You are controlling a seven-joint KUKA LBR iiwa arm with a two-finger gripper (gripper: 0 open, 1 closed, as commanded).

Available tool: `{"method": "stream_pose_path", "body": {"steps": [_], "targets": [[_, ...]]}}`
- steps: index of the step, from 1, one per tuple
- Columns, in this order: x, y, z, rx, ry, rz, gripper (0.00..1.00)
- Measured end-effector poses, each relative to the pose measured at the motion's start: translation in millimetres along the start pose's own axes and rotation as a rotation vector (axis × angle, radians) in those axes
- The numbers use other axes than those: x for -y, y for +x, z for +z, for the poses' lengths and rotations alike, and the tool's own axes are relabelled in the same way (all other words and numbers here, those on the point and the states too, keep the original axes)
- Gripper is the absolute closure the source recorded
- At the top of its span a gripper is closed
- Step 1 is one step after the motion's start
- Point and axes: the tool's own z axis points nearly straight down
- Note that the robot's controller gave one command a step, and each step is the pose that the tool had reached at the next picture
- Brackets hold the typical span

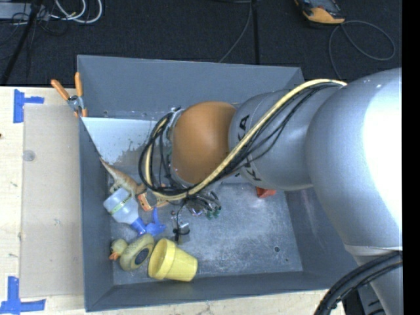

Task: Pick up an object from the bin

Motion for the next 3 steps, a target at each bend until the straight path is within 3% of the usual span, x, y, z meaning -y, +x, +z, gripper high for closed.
{"method": "stream_pose_path", "body": {"steps": [1, 3], "targets": [[-24.4, -0.7, 18.9, 0.004, 0.000, -0.043, 1.00], [-24.4, -0.5, 18.2, 0.004, 0.000, -0.042, 1.00]]}}
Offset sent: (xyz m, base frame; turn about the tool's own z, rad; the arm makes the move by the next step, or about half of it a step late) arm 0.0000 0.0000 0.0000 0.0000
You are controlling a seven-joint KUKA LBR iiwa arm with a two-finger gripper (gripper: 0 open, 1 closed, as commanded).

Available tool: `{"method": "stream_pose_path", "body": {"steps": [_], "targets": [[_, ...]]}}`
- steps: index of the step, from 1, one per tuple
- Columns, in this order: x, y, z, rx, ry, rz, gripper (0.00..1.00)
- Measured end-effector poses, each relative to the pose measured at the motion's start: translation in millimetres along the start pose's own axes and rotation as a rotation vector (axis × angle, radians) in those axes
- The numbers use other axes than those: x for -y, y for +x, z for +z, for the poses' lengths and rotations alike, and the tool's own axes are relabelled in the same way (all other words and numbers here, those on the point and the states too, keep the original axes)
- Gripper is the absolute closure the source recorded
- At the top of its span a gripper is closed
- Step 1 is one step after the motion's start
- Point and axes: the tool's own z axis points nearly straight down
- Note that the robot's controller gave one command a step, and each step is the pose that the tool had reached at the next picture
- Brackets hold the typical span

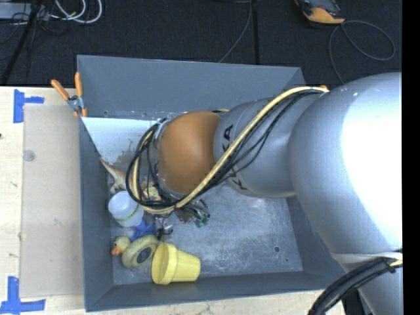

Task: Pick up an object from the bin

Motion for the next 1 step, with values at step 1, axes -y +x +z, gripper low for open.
{"method": "stream_pose_path", "body": {"steps": [1], "targets": [[-0.2, 0.9, -4.3, -0.003, 0.000, 0.000, 1.00]]}}
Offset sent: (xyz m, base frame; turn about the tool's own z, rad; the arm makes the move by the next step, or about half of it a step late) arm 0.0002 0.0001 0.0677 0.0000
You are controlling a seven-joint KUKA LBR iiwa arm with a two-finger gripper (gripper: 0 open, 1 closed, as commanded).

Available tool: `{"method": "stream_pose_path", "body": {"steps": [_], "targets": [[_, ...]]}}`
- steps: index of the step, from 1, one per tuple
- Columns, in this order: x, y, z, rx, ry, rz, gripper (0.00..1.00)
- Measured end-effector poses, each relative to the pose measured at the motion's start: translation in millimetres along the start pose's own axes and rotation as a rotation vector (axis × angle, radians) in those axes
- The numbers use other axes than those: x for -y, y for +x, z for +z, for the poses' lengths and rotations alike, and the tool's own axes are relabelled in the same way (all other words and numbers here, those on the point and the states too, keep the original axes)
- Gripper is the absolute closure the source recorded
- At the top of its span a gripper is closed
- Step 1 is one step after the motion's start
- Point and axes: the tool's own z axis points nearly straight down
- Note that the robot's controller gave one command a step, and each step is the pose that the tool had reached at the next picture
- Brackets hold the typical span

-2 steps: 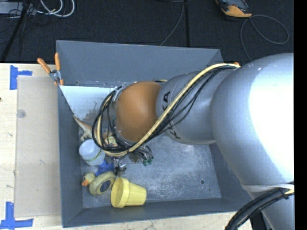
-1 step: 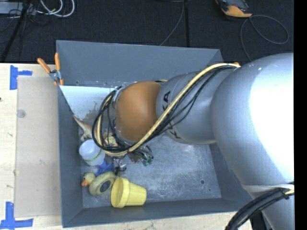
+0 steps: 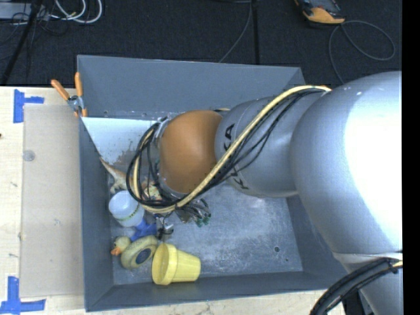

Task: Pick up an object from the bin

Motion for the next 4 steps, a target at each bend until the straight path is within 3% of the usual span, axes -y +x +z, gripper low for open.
{"method": "stream_pose_path", "body": {"steps": [4], "targets": [[-0.9, -0.4, -59.3, 0.000, 0.000, 0.000, 1.00]]}}
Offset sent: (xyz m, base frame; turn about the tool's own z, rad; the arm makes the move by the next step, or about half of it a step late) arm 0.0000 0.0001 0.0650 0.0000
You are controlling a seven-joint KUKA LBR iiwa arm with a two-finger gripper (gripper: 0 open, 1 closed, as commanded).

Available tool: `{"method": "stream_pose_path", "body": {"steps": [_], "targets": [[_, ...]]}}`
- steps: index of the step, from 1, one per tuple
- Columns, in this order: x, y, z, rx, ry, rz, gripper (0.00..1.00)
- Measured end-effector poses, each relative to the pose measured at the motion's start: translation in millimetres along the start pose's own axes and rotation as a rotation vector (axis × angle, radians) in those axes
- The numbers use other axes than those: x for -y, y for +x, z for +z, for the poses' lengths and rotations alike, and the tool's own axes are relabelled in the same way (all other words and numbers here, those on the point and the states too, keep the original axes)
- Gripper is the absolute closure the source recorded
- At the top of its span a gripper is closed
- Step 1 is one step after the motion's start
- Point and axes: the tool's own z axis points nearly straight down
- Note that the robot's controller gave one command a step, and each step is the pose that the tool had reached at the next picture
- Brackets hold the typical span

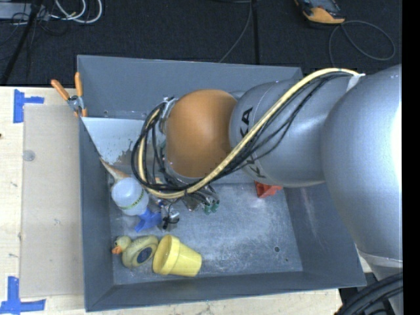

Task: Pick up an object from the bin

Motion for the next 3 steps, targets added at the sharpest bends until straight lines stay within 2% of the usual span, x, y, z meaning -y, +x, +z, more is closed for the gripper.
{"method": "stream_pose_path", "body": {"steps": [3], "targets": [[-0.5, -0.5, -44.0, 0.001, 0.000, 0.001, 1.00]]}}
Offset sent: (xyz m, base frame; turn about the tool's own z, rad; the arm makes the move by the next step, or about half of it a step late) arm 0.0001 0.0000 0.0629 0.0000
